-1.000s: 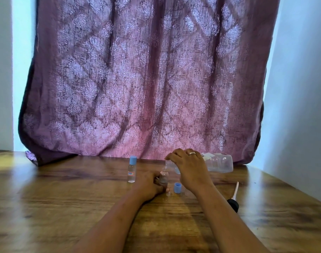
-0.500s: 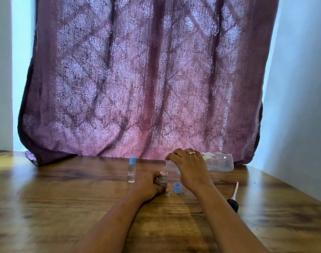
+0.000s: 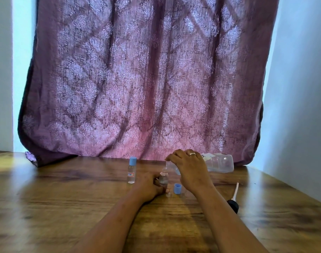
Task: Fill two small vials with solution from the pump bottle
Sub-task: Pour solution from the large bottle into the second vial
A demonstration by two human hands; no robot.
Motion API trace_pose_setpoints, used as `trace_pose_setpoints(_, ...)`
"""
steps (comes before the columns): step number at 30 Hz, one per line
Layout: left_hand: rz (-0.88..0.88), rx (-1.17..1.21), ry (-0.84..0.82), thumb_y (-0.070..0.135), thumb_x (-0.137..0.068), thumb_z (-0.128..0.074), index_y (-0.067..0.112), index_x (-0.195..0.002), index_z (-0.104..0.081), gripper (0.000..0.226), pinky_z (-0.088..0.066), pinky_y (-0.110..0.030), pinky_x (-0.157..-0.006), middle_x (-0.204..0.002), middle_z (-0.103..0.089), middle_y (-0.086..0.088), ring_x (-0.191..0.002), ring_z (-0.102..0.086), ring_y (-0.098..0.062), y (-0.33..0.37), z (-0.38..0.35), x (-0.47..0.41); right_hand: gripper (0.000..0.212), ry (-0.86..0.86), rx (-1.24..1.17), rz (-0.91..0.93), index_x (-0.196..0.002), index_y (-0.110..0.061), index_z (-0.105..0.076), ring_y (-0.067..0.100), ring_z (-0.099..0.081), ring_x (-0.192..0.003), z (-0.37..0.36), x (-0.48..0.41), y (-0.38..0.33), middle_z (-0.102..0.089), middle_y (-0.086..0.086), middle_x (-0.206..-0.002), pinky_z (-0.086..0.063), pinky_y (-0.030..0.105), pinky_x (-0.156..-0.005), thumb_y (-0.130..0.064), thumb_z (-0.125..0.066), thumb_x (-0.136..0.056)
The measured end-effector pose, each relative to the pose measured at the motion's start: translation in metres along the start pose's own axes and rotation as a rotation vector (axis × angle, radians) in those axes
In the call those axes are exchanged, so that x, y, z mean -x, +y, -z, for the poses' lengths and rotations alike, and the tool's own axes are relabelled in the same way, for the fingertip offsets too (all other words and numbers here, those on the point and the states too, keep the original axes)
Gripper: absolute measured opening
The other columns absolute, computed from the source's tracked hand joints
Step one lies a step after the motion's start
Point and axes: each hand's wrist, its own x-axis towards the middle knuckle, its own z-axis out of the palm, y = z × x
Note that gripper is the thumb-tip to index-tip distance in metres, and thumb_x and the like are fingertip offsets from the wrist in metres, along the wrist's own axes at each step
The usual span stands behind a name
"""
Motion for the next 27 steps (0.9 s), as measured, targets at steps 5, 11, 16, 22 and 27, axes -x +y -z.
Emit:
trace_pose_setpoints(5, 0.0, 0.008, -0.019, 0.027, -0.072, -0.078, 0.037, -0.083, -0.054, 0.028, -0.047, -0.022, -0.074, -0.082, -0.059, 0.016, -0.078, -0.057, -0.001, -0.0009, 0.0004, -0.0005, 0.071, 0.006, -0.002, 0.0, -0.122, -0.036, -0.047, 0.021, -0.048, -0.111, -0.0001, 0.0001, 0.0005, -0.052, -0.011, -0.122, -0.035, 0.031, -0.093, 0.007, -0.061, -0.067)
trace_pose_setpoints(11, 0.003, 0.003, -0.02, 0.03, -0.073, -0.077, 0.04, -0.079, -0.052, 0.028, -0.039, -0.013, -0.063, -0.079, -0.057, 0.02, -0.074, -0.053, 0.005, -0.0003, 0.001, -0.0003, 0.071, 0.008, 0.002, 0.002, -0.123, -0.037, -0.047, 0.022, -0.048, -0.112, 0.0011, -0.0006, 0.0006, -0.051, -0.011, -0.123, -0.035, 0.031, -0.094, 0.007, -0.06, -0.069)
trace_pose_setpoints(16, 0.002, 0.004, -0.019, 0.03, -0.073, -0.077, 0.038, -0.085, -0.054, 0.027, -0.042, -0.017, -0.067, -0.081, -0.058, 0.019, -0.076, -0.054, 0.004, -0.0009, 0.0007, -0.0007, 0.07, 0.011, 0.001, 0.003, -0.122, -0.035, -0.048, 0.022, -0.049, -0.111, 0.0012, -0.0005, 0.0003, -0.051, -0.01, -0.122, -0.036, 0.032, -0.094, 0.007, -0.06, -0.069)
trace_pose_setpoints(22, 0.009, 0.003, -0.022, 0.031, -0.073, -0.077, 0.037, -0.09, -0.055, 0.029, -0.044, -0.021, -0.072, -0.083, -0.058, 0.017, -0.078, -0.054, 0.002, -0.0005, 0.0009, 0.0003, 0.071, 0.007, -0.001, 0.001, -0.122, -0.035, -0.048, 0.021, -0.049, -0.109, 0.0012, 0.0003, 0.0002, -0.051, -0.01, -0.122, -0.036, 0.032, -0.093, 0.006, -0.063, -0.067)
trace_pose_setpoints(27, 0.015, 0.014, -0.031, 0.031, -0.073, -0.077, 0.037, -0.089, -0.055, 0.028, -0.044, -0.02, -0.071, -0.083, -0.059, 0.016, -0.078, -0.055, 0.001, 0.0001, 0.0012, 0.0005, 0.071, 0.008, -0.003, -0.002, -0.122, -0.035, -0.047, 0.022, -0.049, -0.109, 0.0001, 0.0001, 0.0003, -0.051, -0.01, -0.122, -0.035, 0.031, -0.092, 0.006, -0.062, -0.067)
